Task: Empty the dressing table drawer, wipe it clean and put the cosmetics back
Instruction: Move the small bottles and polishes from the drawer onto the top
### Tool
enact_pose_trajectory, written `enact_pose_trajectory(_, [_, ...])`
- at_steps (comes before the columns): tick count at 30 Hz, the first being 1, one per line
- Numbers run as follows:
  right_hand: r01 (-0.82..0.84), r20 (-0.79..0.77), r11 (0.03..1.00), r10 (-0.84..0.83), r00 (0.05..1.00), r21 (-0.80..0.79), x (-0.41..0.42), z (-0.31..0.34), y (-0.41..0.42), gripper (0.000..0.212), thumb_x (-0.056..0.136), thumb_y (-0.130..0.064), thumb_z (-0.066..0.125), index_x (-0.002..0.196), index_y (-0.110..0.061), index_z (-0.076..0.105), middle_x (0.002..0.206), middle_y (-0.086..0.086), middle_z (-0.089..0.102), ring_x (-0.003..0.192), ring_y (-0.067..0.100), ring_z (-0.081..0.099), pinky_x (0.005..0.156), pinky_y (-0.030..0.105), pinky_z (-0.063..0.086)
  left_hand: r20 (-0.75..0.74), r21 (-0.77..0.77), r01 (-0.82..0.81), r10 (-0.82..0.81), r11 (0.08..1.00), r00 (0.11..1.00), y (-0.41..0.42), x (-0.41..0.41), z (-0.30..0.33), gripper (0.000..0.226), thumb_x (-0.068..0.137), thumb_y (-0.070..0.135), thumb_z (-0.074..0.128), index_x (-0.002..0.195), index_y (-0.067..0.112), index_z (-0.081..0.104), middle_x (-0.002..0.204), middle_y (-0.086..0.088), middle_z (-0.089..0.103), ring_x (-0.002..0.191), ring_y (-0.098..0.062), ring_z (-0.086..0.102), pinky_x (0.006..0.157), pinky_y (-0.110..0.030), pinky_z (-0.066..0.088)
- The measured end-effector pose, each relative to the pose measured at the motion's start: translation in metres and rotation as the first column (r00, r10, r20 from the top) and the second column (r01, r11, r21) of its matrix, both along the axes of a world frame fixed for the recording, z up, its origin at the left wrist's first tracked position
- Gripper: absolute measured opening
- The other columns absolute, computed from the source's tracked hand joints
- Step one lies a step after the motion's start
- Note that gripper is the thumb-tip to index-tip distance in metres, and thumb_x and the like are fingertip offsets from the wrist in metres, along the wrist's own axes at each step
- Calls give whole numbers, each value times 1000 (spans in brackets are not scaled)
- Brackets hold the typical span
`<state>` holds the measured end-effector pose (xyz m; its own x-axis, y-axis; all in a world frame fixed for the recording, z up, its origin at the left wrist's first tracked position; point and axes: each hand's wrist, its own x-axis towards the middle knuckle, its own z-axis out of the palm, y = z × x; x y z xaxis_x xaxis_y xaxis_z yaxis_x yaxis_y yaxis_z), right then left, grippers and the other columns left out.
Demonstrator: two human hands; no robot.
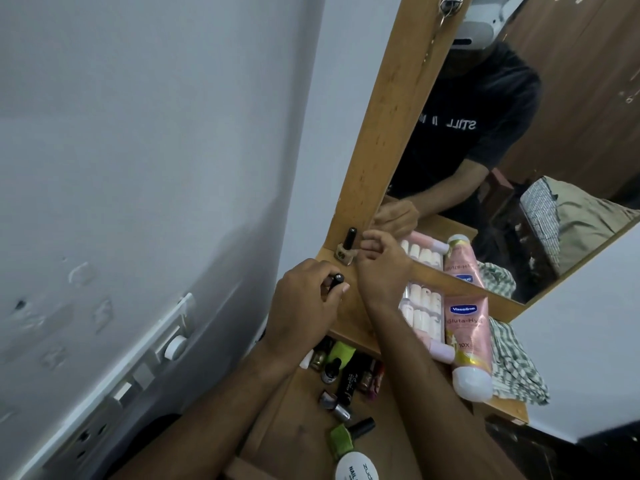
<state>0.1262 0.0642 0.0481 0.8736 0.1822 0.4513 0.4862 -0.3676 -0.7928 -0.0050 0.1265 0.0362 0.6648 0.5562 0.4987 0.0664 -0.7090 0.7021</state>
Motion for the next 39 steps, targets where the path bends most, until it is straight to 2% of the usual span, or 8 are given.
enact_pose_trajectory(6, [95,-107,980,-77,991,177,-32,8,-24,24,81,2,72,92,-20,73,82,-11,71,74,1,68,74,19,58,69,-44,-12,15,999,998,7,18,-2,14,88,21,76,100,16,73,93,3,67,82,-9,60,72,-17,49])
enact_pose_trajectory(10, [124,-95,970,-106,990,209,-69,1,-44,24,82,1,74,92,-20,74,82,-14,70,77,-2,68,70,7,51,77,-56,-34,38,998,996,11,34,-3,14,86,20,77,98,15,73,87,11,59,78,-5,56,69,-7,40])
enact_pose_trajectory(13, [81,-73,974,-66,995,212,-91,-11,-58,22,84,2,72,93,-18,74,83,-15,71,80,-4,67,72,8,51,92,-65,-40,46,997,995,14,45,-1,12,86,20,76,96,15,73,87,8,61,78,-8,57,69,-10,43])
enact_pose_trajectory(17, [4,7,994,-4,1000,107,-106,-35,-71,23,83,4,73,91,-17,74,85,-11,72,77,4,70,84,13,51,100,-80,-49,57,996,993,16,59,-1,10,86,20,75,95,16,72,87,4,63,76,-9,58,71,-15,45])
enact_pose_trajectory(20, [-57,35,998,56,998,25,-114,-51,-77,26,82,4,73,92,-20,74,86,-12,71,78,4,68,73,26,58,102,-88,-60,69,994,992,17,70,-5,11,87,19,75,97,16,72,88,1,64,78,-11,58,71,-15,45])
enact_pose_trajectory(22, [-73,27,997,74,997,-21,-119,-58,-82,28,80,4,72,90,-22,74,84,-14,70,76,2,68,70,24,57,106,-97,-60,70,993,992,17,75,-6,11,87,18,75,98,15,72,90,1,65,79,-11,59,71,-9,41])
enact_pose_trajectory(27, [-48,12,997,49,999,-52,-119,-70,-91,31,78,7,72,86,-23,74,81,-15,69,72,2,66,67,27,57,126,-132,-41,58,990,990,17,83,-11,15,87,18,75,102,14,73,92,-1,66,82,-11,62,74,-20,50])
enact_pose_trajectory(39, [-28,-114,983,8,993,-181,-115,-80,-99,28,79,1,74,96,-20,78,90,-9,76,79,3,69,79,26,59,108,-149,-44,61,988,992,12,82,-13,26,86,12,76,111,12,71,103,-3,66,88,-7,57,76,2,37])
